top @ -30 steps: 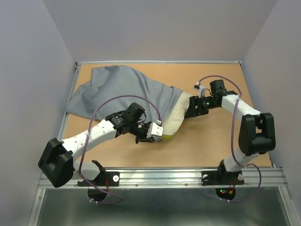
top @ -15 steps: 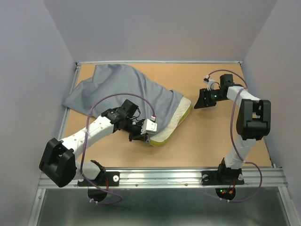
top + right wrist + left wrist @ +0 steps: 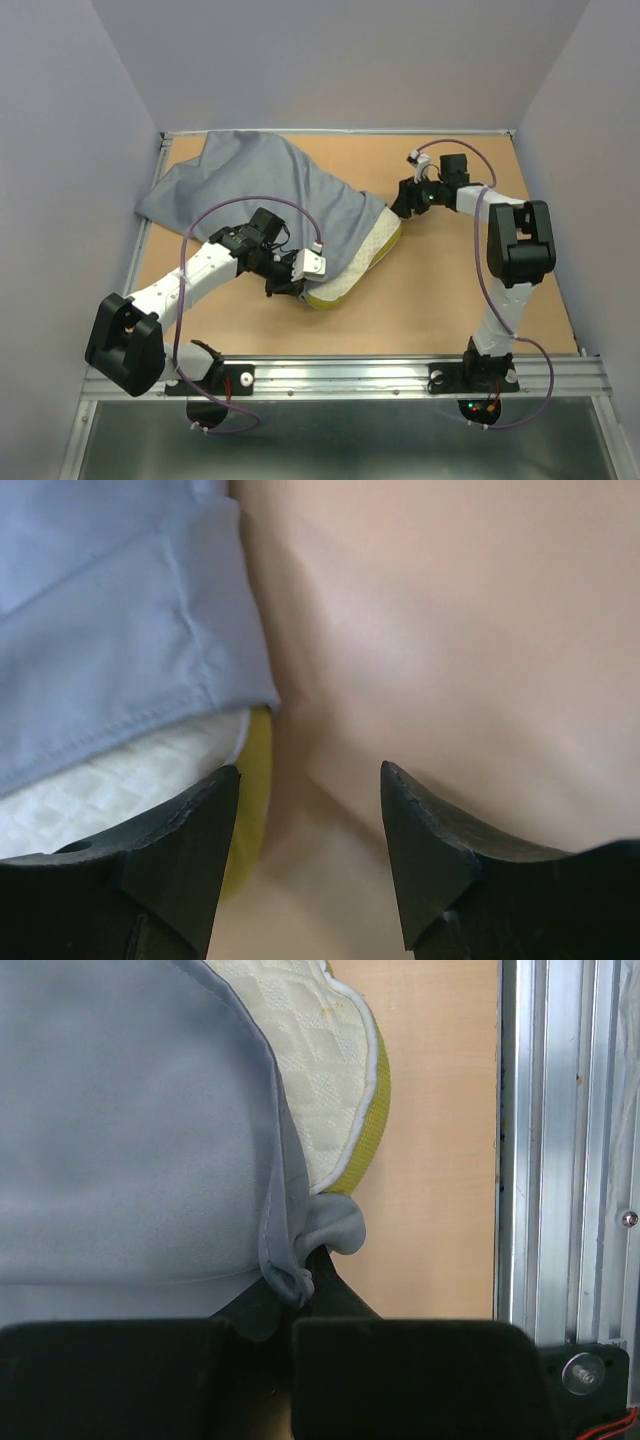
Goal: Put the pillow into the pillowcase
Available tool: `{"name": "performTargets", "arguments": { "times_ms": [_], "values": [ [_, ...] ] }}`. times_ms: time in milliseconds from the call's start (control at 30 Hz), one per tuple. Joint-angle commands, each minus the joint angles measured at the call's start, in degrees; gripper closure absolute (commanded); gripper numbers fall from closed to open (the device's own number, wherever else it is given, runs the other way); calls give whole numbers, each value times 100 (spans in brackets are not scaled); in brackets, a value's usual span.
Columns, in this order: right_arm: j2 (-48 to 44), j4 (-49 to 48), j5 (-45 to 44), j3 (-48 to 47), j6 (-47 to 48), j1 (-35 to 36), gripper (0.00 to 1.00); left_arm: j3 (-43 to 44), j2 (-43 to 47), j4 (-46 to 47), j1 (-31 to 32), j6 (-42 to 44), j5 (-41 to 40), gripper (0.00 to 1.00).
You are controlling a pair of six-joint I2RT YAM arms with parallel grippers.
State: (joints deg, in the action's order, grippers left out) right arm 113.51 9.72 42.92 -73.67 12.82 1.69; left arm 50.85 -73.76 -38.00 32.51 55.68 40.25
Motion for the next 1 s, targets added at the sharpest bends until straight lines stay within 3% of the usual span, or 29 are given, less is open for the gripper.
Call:
{"name": "performTargets", "arguments": {
  "times_ms": [0, 467, 667, 833, 967],
  "values": [
    [30, -1162, 24, 212, 90, 428, 36, 267, -34, -50, -52, 127, 1, 100],
    [513, -1876, 235, -174, -375, 1078, 36, 241, -121, 117, -78, 48, 36, 100],
    [628, -4211, 77, 361, -2060, 1158, 41, 110, 19, 126, -78, 48, -8, 100],
    [925, -7029, -265, 907, -3486, 1202, 50, -49, 124, 170, -87, 48, -114, 100],
    [1436, -7537, -12, 538, -3822, 1395, 50, -93, 133, 144, -87, 39, -236, 100]
  ]
}}
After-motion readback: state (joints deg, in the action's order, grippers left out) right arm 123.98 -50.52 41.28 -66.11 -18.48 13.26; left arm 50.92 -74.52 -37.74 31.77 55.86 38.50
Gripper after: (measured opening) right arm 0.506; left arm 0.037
